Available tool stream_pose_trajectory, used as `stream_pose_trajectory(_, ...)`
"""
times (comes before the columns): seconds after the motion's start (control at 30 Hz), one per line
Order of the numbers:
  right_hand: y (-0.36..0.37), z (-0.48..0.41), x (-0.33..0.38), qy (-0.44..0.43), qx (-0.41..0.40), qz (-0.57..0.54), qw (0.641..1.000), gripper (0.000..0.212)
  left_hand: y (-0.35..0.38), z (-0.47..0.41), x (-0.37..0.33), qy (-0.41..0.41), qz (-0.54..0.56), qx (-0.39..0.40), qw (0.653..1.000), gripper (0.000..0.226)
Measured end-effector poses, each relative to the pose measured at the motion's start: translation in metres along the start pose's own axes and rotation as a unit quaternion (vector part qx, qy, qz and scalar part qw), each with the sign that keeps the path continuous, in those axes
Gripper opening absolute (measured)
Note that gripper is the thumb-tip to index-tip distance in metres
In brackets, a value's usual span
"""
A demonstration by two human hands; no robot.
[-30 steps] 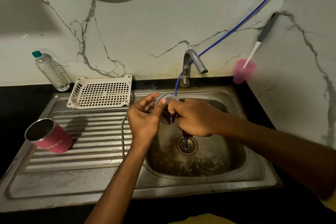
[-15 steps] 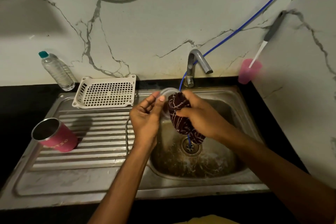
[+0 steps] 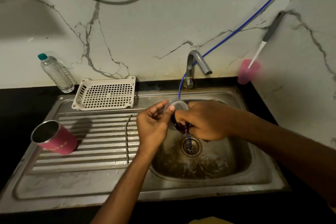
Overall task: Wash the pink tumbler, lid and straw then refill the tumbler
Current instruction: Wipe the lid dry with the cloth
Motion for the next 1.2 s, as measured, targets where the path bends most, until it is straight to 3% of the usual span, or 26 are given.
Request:
stream_pose_trajectory(0.07, -0.017, 0.003, 0.007, -0.042, -0.062, 0.102, 0.992, 0.02, -0.005, -0.004, 0.002, -0.009, 0.025, -0.025, 0.999, 0.023)
stream_pose_trajectory(0.17, -0.011, 0.002, 0.012, -0.05, -0.076, 0.139, 0.986, 0.025, -0.016, -0.011, 0.0, -0.014, 0.023, -0.023, 0.999, 0.023)
stream_pose_trajectory(0.3, 0.017, -0.008, 0.02, 0.09, -0.076, 0.125, 0.985, 0.044, -0.024, -0.01, -0.007, 0.016, -0.024, -0.014, 0.999, 0.032)
stream_pose_trajectory(0.47, 0.017, -0.024, 0.025, 0.17, -0.016, -0.071, 0.983, 0.048, -0.035, -0.004, 0.006, 0.009, 0.009, -0.033, 0.999, 0.029)
stream_pose_trajectory(0.53, 0.03, -0.031, 0.016, 0.206, 0.048, -0.214, 0.954, 0.048, -0.041, 0.002, 0.017, -0.004, 0.022, -0.039, 0.999, 0.027)
stream_pose_trajectory(0.57, 0.037, -0.032, 0.013, 0.224, 0.062, -0.328, 0.916, 0.047, -0.046, 0.005, 0.022, -0.016, 0.044, -0.049, 0.998, 0.025)
stream_pose_trajectory(0.6, 0.043, -0.033, 0.014, 0.232, 0.051, -0.46, 0.855, 0.045, -0.053, 0.007, 0.028, -0.028, 0.068, -0.065, 0.995, 0.023)
stream_pose_trajectory(0.67, 0.055, -0.033, 0.012, 0.243, -0.001, -0.67, 0.701, 0.037, -0.067, 0.007, 0.036, -0.049, 0.119, -0.093, 0.987, 0.022)
stream_pose_trajectory(0.73, 0.067, -0.033, 0.014, 0.246, -0.041, -0.781, 0.573, 0.032, -0.078, 0.003, 0.041, -0.071, 0.164, -0.104, 0.978, 0.024)
stream_pose_trajectory(0.8, 0.079, -0.035, 0.014, 0.245, -0.081, -0.832, 0.491, 0.028, -0.086, -0.001, 0.049, -0.095, 0.213, -0.106, 0.967, 0.031)
stream_pose_trajectory(0.9, 0.091, -0.036, 0.005, 0.249, -0.132, -0.863, 0.42, 0.032, -0.106, -0.001, 0.067, -0.124, 0.223, -0.127, 0.959, 0.033)
stream_pose_trajectory(0.97, 0.099, -0.035, -0.005, 0.252, -0.147, -0.87, 0.397, 0.041, -0.124, 0.003, 0.079, -0.138, 0.214, -0.145, 0.956, 0.033)
stream_pose_trajectory(1.03, 0.11, -0.033, -0.016, 0.274, -0.147, -0.86, 0.404, 0.035, -0.142, 0.008, 0.09, -0.151, 0.212, -0.163, 0.952, 0.044)
stream_pose_trajectory(1.1, 0.125, -0.028, -0.024, 0.313, -0.137, -0.835, 0.432, 0.03, -0.158, 0.01, 0.097, -0.159, 0.205, -0.176, 0.95, 0.043)
stream_pose_trajectory(1.2, 0.151, -0.027, -0.027, 0.365, -0.089, -0.781, 0.499, 0.03, -0.178, 0.005, 0.106, -0.164, 0.178, -0.186, 0.952, 0.013)
Point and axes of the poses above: each hand's wrist, its own z-axis away from the middle knuckle, its own y-axis out of the palm, x = y × z, the point moved 9 cm from there along -z, towards the middle knuckle, and after that the axes turned 6 degrees about x, right-handed, at the moved point
